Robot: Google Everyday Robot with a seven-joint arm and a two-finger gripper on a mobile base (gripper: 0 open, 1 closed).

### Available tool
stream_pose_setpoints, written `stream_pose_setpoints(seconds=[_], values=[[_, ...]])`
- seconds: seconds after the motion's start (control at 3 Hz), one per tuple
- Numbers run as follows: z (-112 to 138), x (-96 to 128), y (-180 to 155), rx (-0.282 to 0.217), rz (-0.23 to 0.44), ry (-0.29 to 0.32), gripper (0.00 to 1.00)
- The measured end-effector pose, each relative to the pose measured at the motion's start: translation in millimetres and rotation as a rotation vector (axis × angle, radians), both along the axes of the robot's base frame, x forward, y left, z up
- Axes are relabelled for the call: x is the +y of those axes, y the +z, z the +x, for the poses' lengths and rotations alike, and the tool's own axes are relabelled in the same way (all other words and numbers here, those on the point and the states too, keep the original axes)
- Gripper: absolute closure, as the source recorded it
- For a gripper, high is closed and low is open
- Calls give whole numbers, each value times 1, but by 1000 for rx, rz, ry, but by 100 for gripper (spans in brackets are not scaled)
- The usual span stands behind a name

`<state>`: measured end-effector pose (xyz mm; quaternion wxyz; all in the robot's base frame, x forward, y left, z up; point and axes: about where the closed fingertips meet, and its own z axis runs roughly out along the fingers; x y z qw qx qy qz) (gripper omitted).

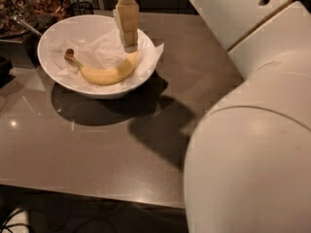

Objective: Pick banana from white bowl

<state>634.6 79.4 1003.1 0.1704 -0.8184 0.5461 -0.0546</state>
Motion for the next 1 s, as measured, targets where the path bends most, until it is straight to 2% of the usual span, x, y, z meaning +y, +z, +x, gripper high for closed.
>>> stream_pose_setpoints(seconds=[0.33, 1.0], values=[[15, 18, -8, 17, 21, 26, 14], [28, 32, -37, 85, 33, 20, 44]])
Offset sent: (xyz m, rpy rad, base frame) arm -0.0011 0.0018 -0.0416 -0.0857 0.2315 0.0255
